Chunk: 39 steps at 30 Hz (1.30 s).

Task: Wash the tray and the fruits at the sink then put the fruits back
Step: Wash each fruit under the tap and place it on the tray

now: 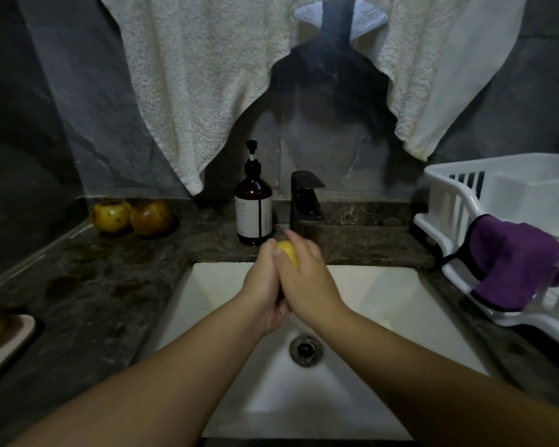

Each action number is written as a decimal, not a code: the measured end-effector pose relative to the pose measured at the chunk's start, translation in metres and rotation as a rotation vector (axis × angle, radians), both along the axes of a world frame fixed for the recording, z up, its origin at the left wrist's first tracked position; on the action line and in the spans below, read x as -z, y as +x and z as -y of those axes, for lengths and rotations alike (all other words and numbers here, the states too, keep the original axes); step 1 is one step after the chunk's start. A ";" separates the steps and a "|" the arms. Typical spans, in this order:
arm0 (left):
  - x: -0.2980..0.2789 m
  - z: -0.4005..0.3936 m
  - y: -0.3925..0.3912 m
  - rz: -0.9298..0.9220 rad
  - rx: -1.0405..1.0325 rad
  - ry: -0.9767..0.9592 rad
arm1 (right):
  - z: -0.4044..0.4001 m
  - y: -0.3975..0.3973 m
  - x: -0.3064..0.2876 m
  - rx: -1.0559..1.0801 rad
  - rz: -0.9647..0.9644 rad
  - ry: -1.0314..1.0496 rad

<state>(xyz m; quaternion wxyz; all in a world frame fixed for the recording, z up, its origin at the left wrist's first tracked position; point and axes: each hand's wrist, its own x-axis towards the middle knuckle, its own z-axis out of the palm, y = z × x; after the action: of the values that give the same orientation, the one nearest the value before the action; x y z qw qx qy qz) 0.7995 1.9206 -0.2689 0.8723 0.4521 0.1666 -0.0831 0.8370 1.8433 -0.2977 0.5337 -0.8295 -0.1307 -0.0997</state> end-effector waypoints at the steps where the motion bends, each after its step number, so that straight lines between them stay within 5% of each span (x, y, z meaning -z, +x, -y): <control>1: 0.000 0.000 -0.001 0.010 0.027 -0.029 | 0.000 0.000 -0.001 0.004 0.100 -0.081; 5: 0.001 -0.003 0.001 -0.028 0.025 0.101 | 0.013 0.012 -0.009 0.005 -0.127 0.188; 9: -0.001 0.003 -0.001 -0.009 -0.003 -0.032 | 0.000 0.000 0.000 0.032 0.168 -0.111; 12: 0.003 -0.002 0.001 -0.066 0.077 0.074 | 0.013 0.008 -0.008 -0.031 -0.075 0.203; 15: 0.004 -0.013 0.006 -0.139 0.244 0.228 | 0.027 0.011 -0.014 -0.029 -0.268 0.299; 19: 0.005 -0.014 0.009 -0.141 0.312 0.083 | 0.044 0.013 -0.026 -0.045 -0.430 0.480; 24: 0.010 -0.017 0.013 -0.059 0.237 -0.134 | 0.023 0.004 -0.018 -0.067 0.015 -0.092; 26: 0.008 -0.021 0.012 -0.070 0.279 -0.127 | 0.024 0.007 -0.020 -0.018 -0.004 0.010; 30: 0.008 -0.027 0.010 -0.089 0.506 0.069 | 0.040 0.010 -0.031 0.031 -0.344 0.430; 34: 0.013 -0.025 0.013 -0.055 0.505 0.164 | 0.036 0.005 -0.029 -0.019 -0.416 0.314; 37: 0.015 -0.023 0.015 -0.063 0.369 0.187 | 0.019 0.000 -0.023 -0.053 -0.110 0.057; 39: 0.015 -0.024 0.016 -0.033 0.320 0.220 | 0.015 -0.001 -0.023 -0.064 -0.063 0.086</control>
<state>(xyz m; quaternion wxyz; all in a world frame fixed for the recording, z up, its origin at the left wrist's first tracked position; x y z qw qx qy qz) 0.8153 1.9450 -0.2842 0.7904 0.5641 0.1151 -0.2094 0.8362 1.8279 -0.2742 0.5755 -0.8040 -0.1360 -0.0617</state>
